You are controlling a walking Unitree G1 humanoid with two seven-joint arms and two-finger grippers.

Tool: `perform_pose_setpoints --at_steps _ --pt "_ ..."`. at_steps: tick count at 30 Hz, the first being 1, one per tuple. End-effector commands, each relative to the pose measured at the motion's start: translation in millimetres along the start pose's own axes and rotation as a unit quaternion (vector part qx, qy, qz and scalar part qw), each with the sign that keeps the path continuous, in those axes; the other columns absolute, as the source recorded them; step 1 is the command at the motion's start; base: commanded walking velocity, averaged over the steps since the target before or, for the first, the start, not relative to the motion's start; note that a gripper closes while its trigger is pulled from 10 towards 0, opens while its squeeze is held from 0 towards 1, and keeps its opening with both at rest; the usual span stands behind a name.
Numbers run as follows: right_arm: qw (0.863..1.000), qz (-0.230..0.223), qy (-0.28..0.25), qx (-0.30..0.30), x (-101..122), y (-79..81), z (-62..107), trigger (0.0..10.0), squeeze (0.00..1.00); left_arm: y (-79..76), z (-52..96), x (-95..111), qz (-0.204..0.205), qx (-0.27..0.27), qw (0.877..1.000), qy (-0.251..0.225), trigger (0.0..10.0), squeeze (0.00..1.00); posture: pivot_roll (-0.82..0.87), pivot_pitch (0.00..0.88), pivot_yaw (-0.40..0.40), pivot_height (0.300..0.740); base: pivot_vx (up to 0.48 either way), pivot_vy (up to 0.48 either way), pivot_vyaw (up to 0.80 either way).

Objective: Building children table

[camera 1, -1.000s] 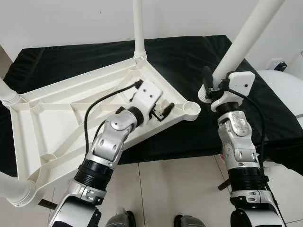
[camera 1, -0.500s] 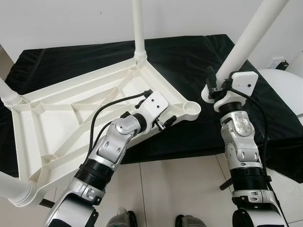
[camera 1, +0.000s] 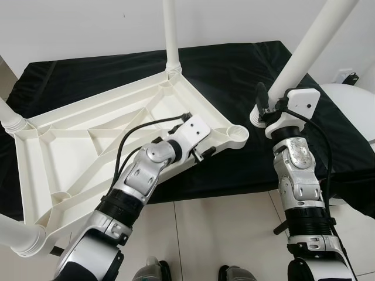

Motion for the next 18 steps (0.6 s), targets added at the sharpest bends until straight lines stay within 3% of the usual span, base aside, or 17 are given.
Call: perform_pose_setpoints --at_steps 1,10,18 --pt "1.000 -0.002 -0.004 -0.001 1 0.5 -0.4 10.0 0.00 -5.0 -2.1 -2 -0.008 -0.012 1.000 0.004 10.0 0.00 -0.14 0.111 0.086 0.740 0.000 0.000 0.00" --pt "1.000 0.000 -0.005 -0.006 3 -1.0 1.5 10.0 0.00 -17.2 -7.0 3 -0.007 -0.042 0.999 -0.010 10.0 0.00 -0.15 0.118 0.091 0.740 0.000 0.000 0.00" --pt "1.000 0.001 -0.005 -0.008 3 -2.0 1.8 10.0 0.00 -29.7 -8.2 -6 -0.014 -0.074 0.997 0.007 10.0 0.00 -0.15 0.119 0.094 0.740 0.000 0.000 0.00"
Point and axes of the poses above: a point about 5 cm out from each wrist's last joint towards the gripper, its own z axis pointing back from the gripper into the wrist, its own x axis along the axis of the wrist's last joint, y = z × x, the point moved 1 cm from there along -z, pointing out of the wrist towards the gripper, and after that the axes turned 13 degrees about -z, right-handed, at the moved point
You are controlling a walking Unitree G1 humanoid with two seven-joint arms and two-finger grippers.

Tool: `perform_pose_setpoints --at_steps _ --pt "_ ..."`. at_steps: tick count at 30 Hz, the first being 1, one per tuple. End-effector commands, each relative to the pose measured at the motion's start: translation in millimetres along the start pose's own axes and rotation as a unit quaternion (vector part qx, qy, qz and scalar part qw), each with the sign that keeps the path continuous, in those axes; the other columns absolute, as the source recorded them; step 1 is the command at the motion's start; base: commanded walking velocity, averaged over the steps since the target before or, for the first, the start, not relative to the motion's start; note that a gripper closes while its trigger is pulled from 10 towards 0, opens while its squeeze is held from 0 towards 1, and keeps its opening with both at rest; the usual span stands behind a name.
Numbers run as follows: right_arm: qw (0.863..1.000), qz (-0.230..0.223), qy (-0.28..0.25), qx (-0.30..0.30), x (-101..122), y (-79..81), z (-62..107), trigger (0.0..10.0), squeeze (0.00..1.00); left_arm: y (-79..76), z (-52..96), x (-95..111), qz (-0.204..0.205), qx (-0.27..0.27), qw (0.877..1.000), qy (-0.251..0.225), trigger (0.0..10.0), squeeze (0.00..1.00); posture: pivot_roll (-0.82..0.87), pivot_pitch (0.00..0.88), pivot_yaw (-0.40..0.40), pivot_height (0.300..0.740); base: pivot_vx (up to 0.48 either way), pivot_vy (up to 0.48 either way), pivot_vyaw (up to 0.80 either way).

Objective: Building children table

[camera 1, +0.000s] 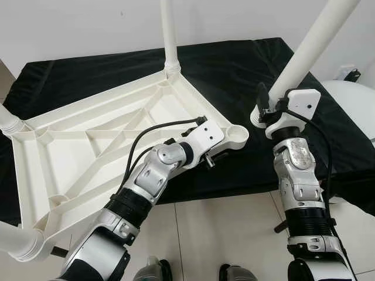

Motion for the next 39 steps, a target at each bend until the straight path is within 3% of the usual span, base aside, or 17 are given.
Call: perform_pose_setpoints --at_steps 1,11,12,13,21,22,28,29,30,31,39 --pt "1.000 0.001 -0.005 -0.003 3 -0.9 0.8 10.0 0.00 -9.8 -0.5 -10 -0.004 -0.024 1.000 0.017 10.0 0.00 -0.15 0.119 0.094 0.740 0.000 0.000 0.00" --pt "1.000 0.001 -0.006 -0.005 4 -1.2 1.1 10.0 0.00 -10.7 -0.5 -24 0.007 -0.032 0.998 0.053 10.0 0.00 -0.15 0.120 0.094 0.740 0.000 0.000 0.00" --pt "1.000 0.002 -0.006 -0.005 4 -1.4 1.2 10.0 0.00 -10.7 -0.3 -25 0.008 -0.033 0.998 0.056 4.3 0.00 -0.16 0.121 0.095 0.740 0.000 0.000 0.00" --pt "1.000 0.002 -0.006 -0.006 4 -1.5 1.3 10.0 0.00 -10.4 0.0 -26 0.010 -0.034 0.998 0.058 0.0 0.00 -0.16 0.121 0.095 0.740 0.000 0.000 0.00" --pt "1.000 0.001 -0.005 -0.007 3 -0.8 2.2 10.0 0.00 -8.2 5.0 -33 0.001 -0.041 0.997 0.071 0.0 0.00 -0.15 0.120 0.099 0.740 0.000 0.000 0.00" --pt "1.000 0.001 -0.005 -0.006 3 -0.4 1.9 10.0 0.00 -7.9 5.9 -36 0.001 -0.043 0.996 0.080 10.0 0.00 -0.15 0.120 0.099 0.740 0.000 0.000 0.00" --pt "1.000 0.000 -0.005 -0.005 2 1.0 1.5 10.0 0.00 -10.3 8.3 -41 -0.001 -0.057 0.994 0.090 10.0 0.00 -0.15 0.113 0.103 0.740 0.000 0.000 0.00" --pt "1.000 0.001 -0.006 -0.005 2 1.1 1.4 10.0 0.00 -11.4 9.1 -42 -0.003 -0.062 0.994 0.091 9.3 0.00 -0.15 0.111 0.105 0.740 0.000 0.000 0.00" --pt "1.000 0.001 -0.006 -0.005 2 1.1 1.4 10.0 0.00 -11.4 9.1 -42 -0.003 -0.062 0.994 0.091 9.3 0.00 -0.15 0.111 0.105 0.740 0.000 0.000 0.00" --pt "1.000 0.001 -0.006 -0.006 2 1.2 1.5 10.0 0.00 -11.3 10.7 -42 0.001 -0.067 0.994 0.088 0.0 0.00 -0.15 0.110 0.106 0.740 0.000 0.000 0.00" --pt "1.000 0.001 -0.006 -0.006 2 1.5 1.8 10.0 0.00 -2.0 18.6 -43 0.001 -0.067 0.994 0.087 0.0 0.00 -0.15 0.101 0.108 0.740 0.000 0.000 0.00"
Point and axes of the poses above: a point about 5 cm out from each wrist's last joint towards the gripper, its own z axis pointing back from the gripper into the wrist, its own x axis along the axis of the wrist's last joint, y = z × x, the point moved 1 cm from there along -z, pointing out of the wrist towards the gripper, and after that the axes turned 13 degrees about -z, right-handed, at the moved point
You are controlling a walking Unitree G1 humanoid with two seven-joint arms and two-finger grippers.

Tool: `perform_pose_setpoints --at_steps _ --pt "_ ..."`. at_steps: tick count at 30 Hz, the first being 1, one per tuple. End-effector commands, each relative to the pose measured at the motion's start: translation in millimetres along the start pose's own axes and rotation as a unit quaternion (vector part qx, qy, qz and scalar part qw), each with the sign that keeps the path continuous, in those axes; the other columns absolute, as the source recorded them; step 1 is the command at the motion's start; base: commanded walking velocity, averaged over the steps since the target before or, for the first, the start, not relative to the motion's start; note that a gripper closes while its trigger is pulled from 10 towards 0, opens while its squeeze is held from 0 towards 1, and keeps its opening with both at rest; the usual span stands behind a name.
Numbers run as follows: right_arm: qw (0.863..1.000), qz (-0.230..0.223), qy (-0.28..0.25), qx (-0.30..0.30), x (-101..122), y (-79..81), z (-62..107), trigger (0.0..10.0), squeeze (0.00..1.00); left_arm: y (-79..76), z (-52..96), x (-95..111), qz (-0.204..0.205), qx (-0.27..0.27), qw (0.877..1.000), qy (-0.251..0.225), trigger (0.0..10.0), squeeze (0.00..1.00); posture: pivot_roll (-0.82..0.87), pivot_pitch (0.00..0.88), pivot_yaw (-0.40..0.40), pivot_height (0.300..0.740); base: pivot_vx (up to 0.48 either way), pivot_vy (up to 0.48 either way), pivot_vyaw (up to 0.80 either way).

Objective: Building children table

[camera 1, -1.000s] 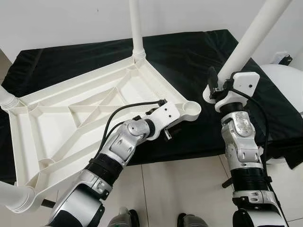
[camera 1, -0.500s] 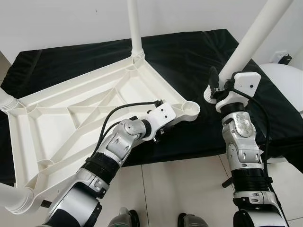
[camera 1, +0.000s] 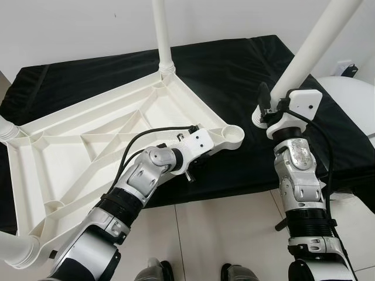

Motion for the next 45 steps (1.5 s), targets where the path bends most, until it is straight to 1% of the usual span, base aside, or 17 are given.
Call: perform_pose_setpoints --at_steps 1,2,3,4,5,6,7,9,10,13,19,20,21,23,28,39,45 --pt "1.000 -0.002 -0.004 0.001 1 2.1 0.8 10.0 0.00 -1.8 5.6 -18 0.001 -0.005 0.999 0.037 0.0 0.00 -0.15 0.101 0.108 0.740 0.000 0.000 0.00" --pt "1.000 -0.002 -0.004 0.001 1 2.2 0.7 10.0 0.00 -0.9 7.4 -19 0.000 -0.006 0.999 0.037 0.0 0.00 -0.15 0.101 0.108 0.740 0.000 0.000 0.00" --pt "1.000 -0.001 -0.004 0.002 1 2.2 0.5 10.0 0.00 0.1 11.0 -21 -0.003 -0.009 0.999 0.038 4.0 0.00 -0.15 0.099 0.104 0.740 0.000 0.000 0.00" --pt "1.000 -0.001 -0.004 0.002 1 2.2 0.5 10.0 0.00 0.1 11.0 -21 -0.003 -0.009 0.999 0.038 4.0 0.00 -0.15 0.099 0.104 0.740 0.000 0.000 0.00" --pt "1.000 -0.002 -0.004 0.004 2 2.4 0.0 10.0 0.00 1.0 15.4 -23 -0.002 -0.013 0.999 0.039 8.9 0.00 -0.15 0.099 0.102 0.740 0.000 0.000 0.00" --pt "1.000 -0.002 -0.004 0.004 2 2.4 0.0 10.0 0.00 1.0 15.4 -23 -0.002 -0.013 0.999 0.039 8.9 0.00 -0.15 0.099 0.102 0.740 0.000 0.000 0.00" --pt "1.000 -0.002 -0.003 0.006 2 2.6 -0.4 10.0 0.00 0.8 19.3 -24 -0.002 -0.019 0.999 0.038 6.6 0.00 -0.15 0.101 0.101 0.740 0.000 0.000 0.00" --pt "1.000 -0.001 -0.003 0.008 2 3.0 -0.8 10.0 0.00 0.3 23.2 -25 -0.004 -0.025 0.999 0.037 7.1 0.00 -0.15 0.101 0.101 0.740 0.000 0.000 0.00" --pt "1.000 -0.002 -0.001 0.014 2 3.9 -1.6 10.0 0.00 -1.0 27.4 -28 -0.006 -0.034 0.999 0.039 10.0 0.00 -0.15 0.105 0.098 0.740 0.000 0.000 0.00" --pt "0.999 -0.006 0.007 0.043 3 8.5 -3.6 10.0 0.00 -2.8 38.8 -35 -0.012 -0.052 0.998 0.043 10.0 0.00 -0.15 0.111 0.096 0.740 0.000 0.000 0.00" --pt "0.997 -0.014 0.013 0.069 4 12.0 -4.5 10.0 0.00 -1.4 42.8 -37 -0.010 -0.052 0.998 0.045 10.0 0.00 -0.15 0.114 0.095 0.740 0.000 0.000 0.00" --pt "0.992 -0.042 0.032 0.113 4 18.7 -4.9 10.0 0.00 0.1 43.9 -36 -0.009 -0.052 0.998 0.045 10.0 0.00 -0.14 0.118 0.090 0.740 0.000 0.000 0.00" --pt "0.992 -0.042 0.032 0.113 4 18.7 -4.9 10.0 0.00 0.1 43.9 -36 -0.009 -0.052 0.998 0.045 10.0 0.00 -0.14 0.118 0.090 0.740 0.000 0.000 0.00" --pt "0.979 -0.068 0.065 0.181 2 29.6 -1.3 10.0 0.00 2.8 44.5 -35 -0.008 -0.045 0.998 0.047 10.0 0.00 -0.14 0.120 0.087 0.740 0.000 0.000 0.00" --pt "0.968 -0.082 0.095 0.217 -2 32.1 4.0 10.0 0.00 4.9 49.1 -37 -0.009 -0.044 0.998 0.049 10.0 0.00 -0.15 0.123 0.081 0.740 0.000 0.000 0.00" --pt "0.956 -0.094 0.114 0.252 -1 26.5 4.1 10.0 0.00 7.6 60.1 -41 -0.022 -0.048 0.997 0.059 10.0 0.00 -0.14 0.126 0.072 0.740 0.000 0.000 0.00" --pt "0.927 -0.146 0.145 0.312 0 32.4 4.8 10.0 0.00 4.8 62.3 -33 -0.025 -0.053 0.997 0.048 10.0 0.00 -0.13 0.132 0.063 0.740 0.000 0.000 0.00"
Point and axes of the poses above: a point about 5 cm out from each wrist's last joint towards the gripper, its own z axis pointing back from the gripper into the wrist, its own x axis along the axis of the wrist's last joint, y = z × x, the point moved 1 cm from there along -z, pointing out of the wrist towards the gripper, and after that the axes turned 13 degrees about -z, right-handed, at the moved point
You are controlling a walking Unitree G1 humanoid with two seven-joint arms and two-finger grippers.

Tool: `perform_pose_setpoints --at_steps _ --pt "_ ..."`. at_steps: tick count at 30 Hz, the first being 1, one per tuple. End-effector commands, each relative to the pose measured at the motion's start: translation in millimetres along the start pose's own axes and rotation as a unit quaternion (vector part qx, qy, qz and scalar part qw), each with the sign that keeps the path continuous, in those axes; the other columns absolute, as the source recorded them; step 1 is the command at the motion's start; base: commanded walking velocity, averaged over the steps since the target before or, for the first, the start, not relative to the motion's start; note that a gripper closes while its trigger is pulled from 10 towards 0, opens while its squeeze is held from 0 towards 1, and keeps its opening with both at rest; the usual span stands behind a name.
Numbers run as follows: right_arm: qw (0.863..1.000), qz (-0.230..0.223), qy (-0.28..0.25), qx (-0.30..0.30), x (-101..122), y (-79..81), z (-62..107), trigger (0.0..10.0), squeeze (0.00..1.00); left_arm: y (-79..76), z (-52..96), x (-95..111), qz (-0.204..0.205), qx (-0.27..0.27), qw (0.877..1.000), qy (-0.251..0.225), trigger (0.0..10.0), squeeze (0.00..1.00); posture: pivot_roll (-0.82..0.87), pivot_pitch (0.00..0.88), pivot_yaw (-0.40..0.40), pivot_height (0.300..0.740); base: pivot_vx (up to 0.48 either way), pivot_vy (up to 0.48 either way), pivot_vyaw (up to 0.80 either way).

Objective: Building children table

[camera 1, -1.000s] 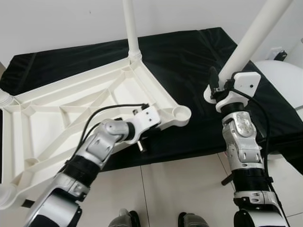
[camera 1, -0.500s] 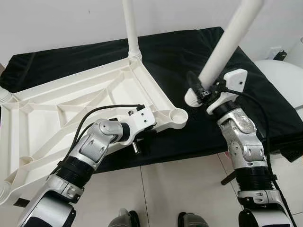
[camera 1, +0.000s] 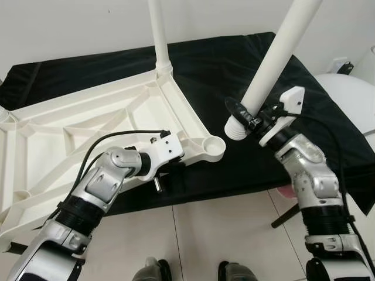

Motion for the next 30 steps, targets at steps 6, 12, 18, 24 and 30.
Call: perform_pose_setpoints --at_steps 6,12,18,24,30 --pt "0.996 -0.037 0.034 0.071 -10 11.7 -7.2 10.0 0.00 -2.5 4.5 1 -0.006 0.004 1.000 0.012 10.0 0.00 -0.12 0.133 0.060 0.740 0.000 0.000 0.00" --pt "0.994 -0.036 0.045 0.091 -14 11.7 -9.8 10.0 0.00 -4.2 5.7 7 -0.011 0.001 1.000 0.006 10.0 0.00 -0.11 0.136 0.057 0.740 0.000 0.000 0.00" --pt "0.993 -0.038 0.055 0.098 -19 8.7 -11.4 10.0 0.00 -5.5 6.6 9 -0.013 0.001 1.000 0.003 10.0 0.00 -0.10 0.138 0.051 0.740 0.000 0.000 0.00" --pt "0.991 -0.043 0.071 0.104 -32 4.5 -16.5 10.0 0.00 -6.4 6.0 13 -0.016 0.004 1.000 0.000 10.0 0.00 -0.09 0.135 0.040 0.740 0.000 0.000 0.00" --pt "0.990 -0.046 0.078 0.106 -40 2.4 -21.4 10.0 0.00 -5.1 6.5 16 -0.018 0.007 1.000 -0.004 10.0 0.00 -0.09 0.128 0.035 0.740 0.000 0.000 0.00"
Point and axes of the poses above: a point about 5 cm out from each wrist's last joint towards the gripper, its own z axis pointing back from the gripper into the wrist, its own x axis along the axis of the wrist's last joint, y = z × x, the point moved 1 cm from there along -z, pointing out of the wrist towards the gripper, and after that the axes turned 13 degrees about -z, right-handed, at the moved point
